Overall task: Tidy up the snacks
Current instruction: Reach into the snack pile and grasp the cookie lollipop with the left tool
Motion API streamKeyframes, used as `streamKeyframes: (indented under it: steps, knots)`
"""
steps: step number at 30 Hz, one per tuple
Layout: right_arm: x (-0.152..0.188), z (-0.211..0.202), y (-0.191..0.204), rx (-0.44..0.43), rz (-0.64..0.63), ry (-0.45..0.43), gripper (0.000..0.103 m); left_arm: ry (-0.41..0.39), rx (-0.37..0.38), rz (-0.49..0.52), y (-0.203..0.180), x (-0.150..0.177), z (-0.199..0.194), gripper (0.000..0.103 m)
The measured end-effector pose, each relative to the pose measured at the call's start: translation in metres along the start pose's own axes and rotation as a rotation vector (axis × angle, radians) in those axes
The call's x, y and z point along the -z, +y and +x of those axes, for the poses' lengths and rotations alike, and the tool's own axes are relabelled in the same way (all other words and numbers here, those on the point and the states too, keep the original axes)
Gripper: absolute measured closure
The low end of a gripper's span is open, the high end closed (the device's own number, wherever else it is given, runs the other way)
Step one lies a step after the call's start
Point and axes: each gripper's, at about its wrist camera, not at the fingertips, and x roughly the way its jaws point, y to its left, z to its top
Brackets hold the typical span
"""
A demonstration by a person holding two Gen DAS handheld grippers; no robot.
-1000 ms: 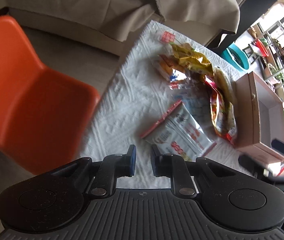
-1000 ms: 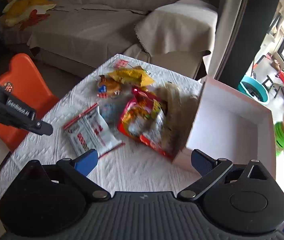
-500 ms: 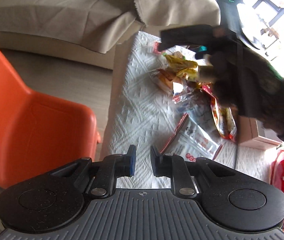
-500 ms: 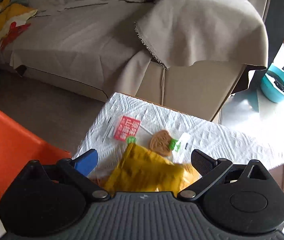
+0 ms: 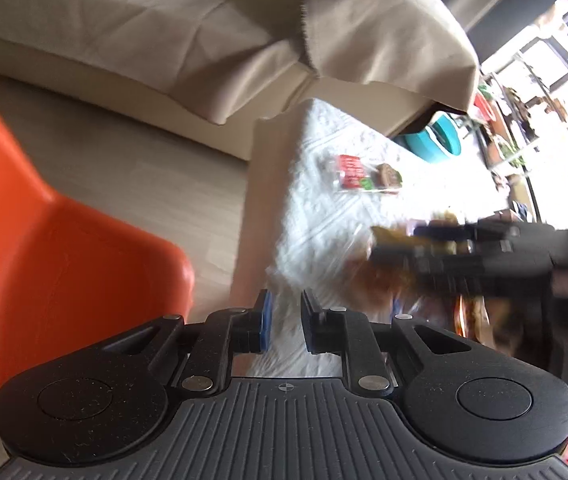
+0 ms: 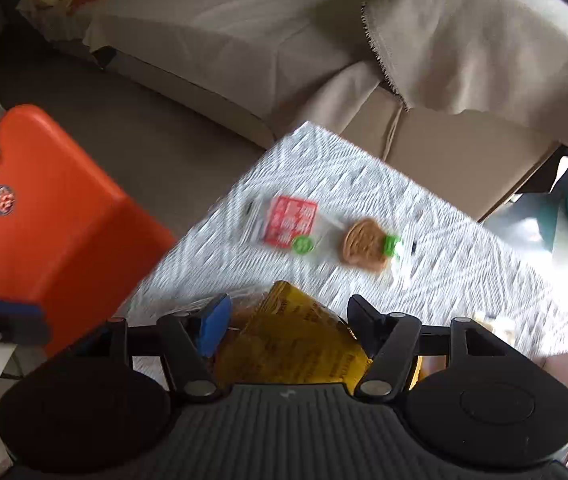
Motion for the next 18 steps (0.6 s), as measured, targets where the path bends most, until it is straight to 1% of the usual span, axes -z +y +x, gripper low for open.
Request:
streamKeyframes:
  steps: [2, 3, 4, 7, 9, 11, 12, 14, 15, 16, 18]
  knots:
    - [0.020, -0.011, 0.001, -0.035, 0.035, 0.003, 0.037, 0.013, 0.021, 0.060, -0.009, -0.010, 0.011, 0.084]
    - [0.029, -0.014, 0.000, -0.042, 0.059, 0.001, 0.036, 0.020, 0.031, 0.097, -0.015, -0.015, 0.017, 0.084]
    - [0.039, -0.018, 0.001, -0.042, 0.087, -0.001, 0.031, 0.026, 0.041, 0.131, -0.022, -0.021, 0.023, 0.084]
    - [0.064, -0.027, 0.002, -0.013, 0.158, -0.010, 0.027, 0.037, 0.060, 0.264, -0.051, -0.041, 0.044, 0.084]
    - [0.076, -0.033, 0.004, 0.011, 0.196, -0.022, 0.027, 0.024, 0.044, 0.410, -0.076, -0.056, 0.060, 0.084]
    - [0.084, -0.037, 0.006, 0.010, 0.234, -0.024, 0.024, 0.018, 0.009, 0.606, -0.103, -0.069, 0.077, 0.084]
    - [0.088, -0.037, 0.005, 0.004, 0.260, -0.018, 0.020, 0.020, -0.018, 0.699, -0.115, -0.074, 0.088, 0.084]
    - [0.094, -0.037, 0.003, -0.007, 0.303, -0.018, 0.019, 0.048, -0.068, 0.850, -0.131, -0.085, 0.111, 0.084]
    - [0.095, -0.038, 0.002, -0.008, 0.317, -0.025, 0.019, 0.077, -0.086, 0.916, -0.137, -0.089, 0.123, 0.084]
    - [0.097, -0.039, 0.001, -0.010, 0.332, -0.029, 0.019, 0.117, -0.090, 0.971, -0.142, -0.090, 0.133, 0.084]
    - [0.098, -0.039, -0.003, -0.020, 0.357, -0.038, 0.018, 0.139, -0.048, 1.070, -0.151, -0.091, 0.139, 0.085]
